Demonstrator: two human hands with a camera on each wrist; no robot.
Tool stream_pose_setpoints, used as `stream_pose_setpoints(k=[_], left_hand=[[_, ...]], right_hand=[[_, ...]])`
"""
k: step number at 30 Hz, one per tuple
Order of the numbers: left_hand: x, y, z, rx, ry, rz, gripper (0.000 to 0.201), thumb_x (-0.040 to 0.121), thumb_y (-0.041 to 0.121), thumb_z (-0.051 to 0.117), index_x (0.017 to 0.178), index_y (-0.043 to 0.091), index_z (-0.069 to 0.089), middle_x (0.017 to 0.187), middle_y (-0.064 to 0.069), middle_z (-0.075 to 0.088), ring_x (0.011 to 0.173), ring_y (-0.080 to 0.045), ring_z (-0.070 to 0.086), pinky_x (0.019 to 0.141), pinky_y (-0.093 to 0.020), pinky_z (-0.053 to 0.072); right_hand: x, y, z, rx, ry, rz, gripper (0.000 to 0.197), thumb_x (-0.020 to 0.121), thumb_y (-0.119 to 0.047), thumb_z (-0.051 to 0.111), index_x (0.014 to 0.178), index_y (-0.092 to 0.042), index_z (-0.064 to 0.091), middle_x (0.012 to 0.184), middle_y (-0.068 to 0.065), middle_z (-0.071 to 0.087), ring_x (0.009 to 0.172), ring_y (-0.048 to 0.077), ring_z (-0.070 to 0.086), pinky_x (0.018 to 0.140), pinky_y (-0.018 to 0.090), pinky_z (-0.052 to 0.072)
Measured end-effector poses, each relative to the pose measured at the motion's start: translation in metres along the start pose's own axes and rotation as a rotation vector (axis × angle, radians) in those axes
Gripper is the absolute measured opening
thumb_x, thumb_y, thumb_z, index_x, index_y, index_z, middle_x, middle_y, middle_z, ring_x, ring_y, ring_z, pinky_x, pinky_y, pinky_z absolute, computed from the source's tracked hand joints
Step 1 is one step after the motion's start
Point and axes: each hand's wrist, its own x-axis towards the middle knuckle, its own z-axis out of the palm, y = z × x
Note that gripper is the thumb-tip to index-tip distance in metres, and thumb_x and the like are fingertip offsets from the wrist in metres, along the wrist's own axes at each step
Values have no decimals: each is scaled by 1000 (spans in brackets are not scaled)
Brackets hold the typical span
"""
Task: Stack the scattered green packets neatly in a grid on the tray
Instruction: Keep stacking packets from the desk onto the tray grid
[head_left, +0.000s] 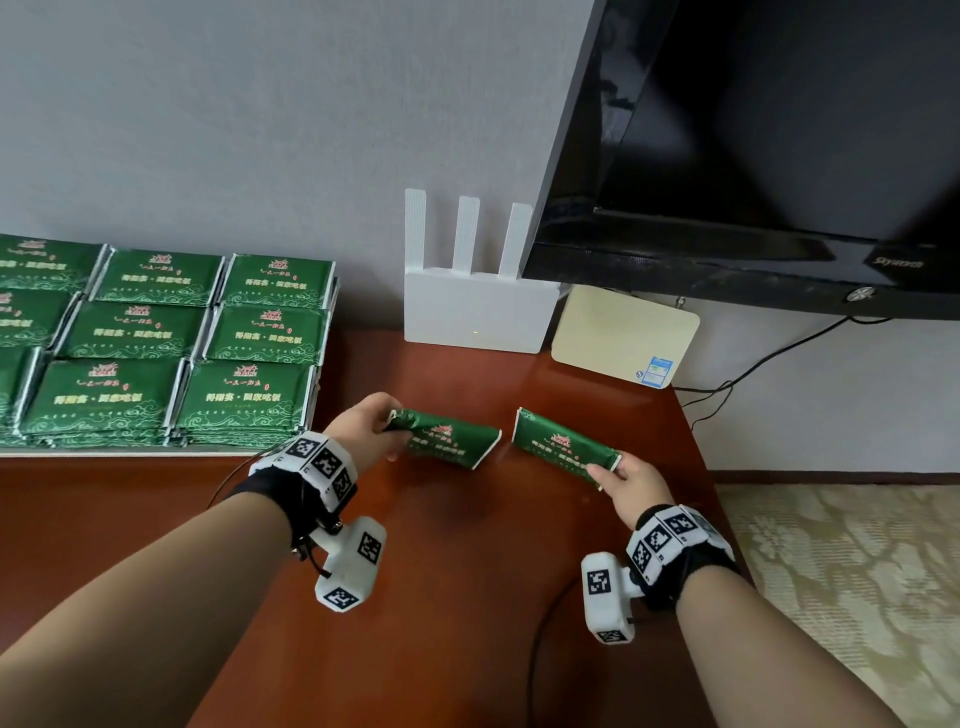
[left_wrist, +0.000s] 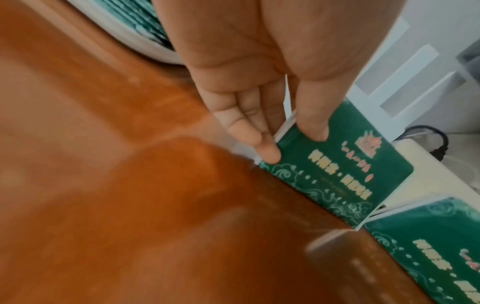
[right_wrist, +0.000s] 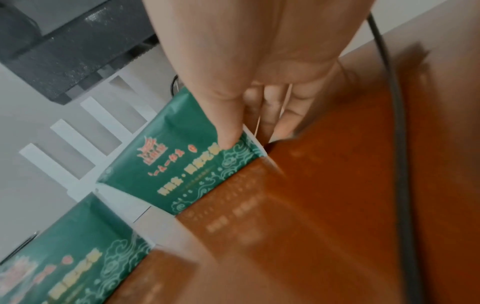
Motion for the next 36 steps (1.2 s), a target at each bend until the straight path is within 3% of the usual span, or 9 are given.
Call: stream_pose_setpoints(k=[3,9,13,16,19,23,28,32,36], left_hand=[[0,-3,4,42,-78,-59,23,86,13,62,103,23,50,78,-4,66,61,-12,60,60,-23,48],[1,-10,20,-3,-100,-130,26,87,9,59,113,14,58,70,3,64,61,-10,59,61,-20,45],[5,-2,21,35,-87,-122,23,89,10,57,108,21,57,58,2,60,50,-7,55,53,-20,39],[8,5,21,-109,-134,-149,25,90,-2,50,112,9,52,70,-2,61,39,-1,56,43,-14,44],[11,5,20,-142,-145,-178,28,89,-7,50,114,5,51,82,-3,62,52,-3,62,52,-13,51],[11,-2,20,-50,-181,-222,31,88,-3,54,117,5,54,80,-3,62,66,-11,60,68,-23,52],[-3,9,10,80,-143,-154,26,90,9,56,116,8,57,86,0,64,57,-4,57,52,-12,42],[-26,24,-11,163,-72,-73,29,91,14,56,120,8,57,113,-9,65,99,-24,62,78,-24,45],[-54,33,-40,140,-28,12,31,91,15,55,121,8,56,119,-8,63,108,-22,59,84,-23,43]], right_hand=[[1,1,4,-79,-45,15,25,93,-19,52,116,-11,57,102,6,63,99,25,58,76,25,38],[7,3,11,-110,-10,31,31,92,-20,54,120,-8,55,115,11,60,106,29,56,81,29,41],[15,4,14,-95,-24,75,31,91,-24,55,117,-6,58,113,13,62,105,31,57,80,28,40],[19,6,16,-65,-23,80,29,92,-24,54,114,-7,60,110,12,64,103,30,58,83,31,43],[19,6,16,-19,-13,57,27,92,-20,53,117,-9,56,112,9,63,106,28,58,88,32,43],[14,5,13,61,-13,46,23,93,-15,50,116,-14,51,101,4,64,95,23,64,87,41,50],[-4,-5,-3,94,19,-14,16,94,-12,47,107,-20,47,93,-4,60,82,14,65,81,34,52],[-28,-18,-16,125,64,-61,13,93,-14,48,103,-22,49,101,0,64,81,12,65,85,39,52],[-57,-43,-24,115,101,-129,19,93,-16,49,112,-16,53,103,0,63,94,19,62,91,43,48]])
